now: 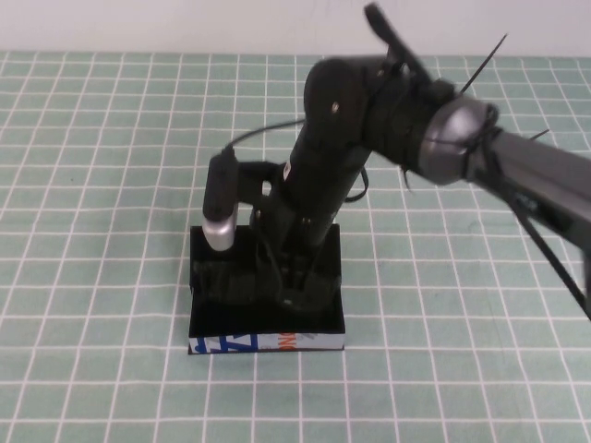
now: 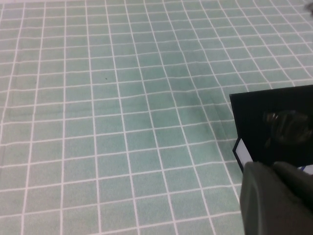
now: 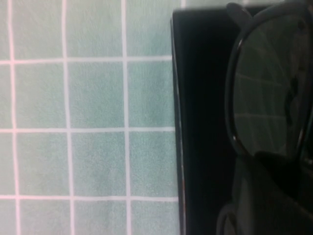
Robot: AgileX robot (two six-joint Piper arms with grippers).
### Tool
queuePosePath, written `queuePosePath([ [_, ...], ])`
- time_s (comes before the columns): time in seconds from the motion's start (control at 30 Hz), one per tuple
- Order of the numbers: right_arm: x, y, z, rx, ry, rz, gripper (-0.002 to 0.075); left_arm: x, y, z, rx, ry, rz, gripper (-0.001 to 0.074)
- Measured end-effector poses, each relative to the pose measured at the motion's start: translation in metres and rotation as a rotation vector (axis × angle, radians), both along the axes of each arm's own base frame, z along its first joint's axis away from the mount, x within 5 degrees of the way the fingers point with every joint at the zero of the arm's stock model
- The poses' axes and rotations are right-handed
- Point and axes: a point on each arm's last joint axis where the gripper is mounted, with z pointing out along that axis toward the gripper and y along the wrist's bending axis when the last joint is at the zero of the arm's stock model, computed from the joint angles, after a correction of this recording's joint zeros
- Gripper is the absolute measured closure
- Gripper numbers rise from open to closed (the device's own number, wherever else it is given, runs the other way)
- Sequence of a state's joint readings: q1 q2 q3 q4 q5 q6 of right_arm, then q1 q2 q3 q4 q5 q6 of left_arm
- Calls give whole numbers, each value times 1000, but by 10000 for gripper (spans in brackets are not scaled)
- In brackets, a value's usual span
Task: Return glasses to glasses case
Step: Place the glasses in the glasses case
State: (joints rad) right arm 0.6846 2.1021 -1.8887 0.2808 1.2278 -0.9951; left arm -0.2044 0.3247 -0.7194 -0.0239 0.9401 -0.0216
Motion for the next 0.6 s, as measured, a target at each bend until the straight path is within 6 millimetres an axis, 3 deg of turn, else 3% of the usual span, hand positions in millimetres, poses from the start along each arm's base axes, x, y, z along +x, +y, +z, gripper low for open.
queuePosePath([
  [0.23, 6, 4, -27, -43, 40, -2, 681, 0, 0, 0, 3, 4, -1, 737],
  [0.47, 9, 3, -33, -71, 30, 2, 670, 0, 0, 0, 3, 4, -2, 737],
  [0.6, 8, 3, -33, -69, 32, 0, 603, 0, 0, 0, 3, 4, -2, 737],
])
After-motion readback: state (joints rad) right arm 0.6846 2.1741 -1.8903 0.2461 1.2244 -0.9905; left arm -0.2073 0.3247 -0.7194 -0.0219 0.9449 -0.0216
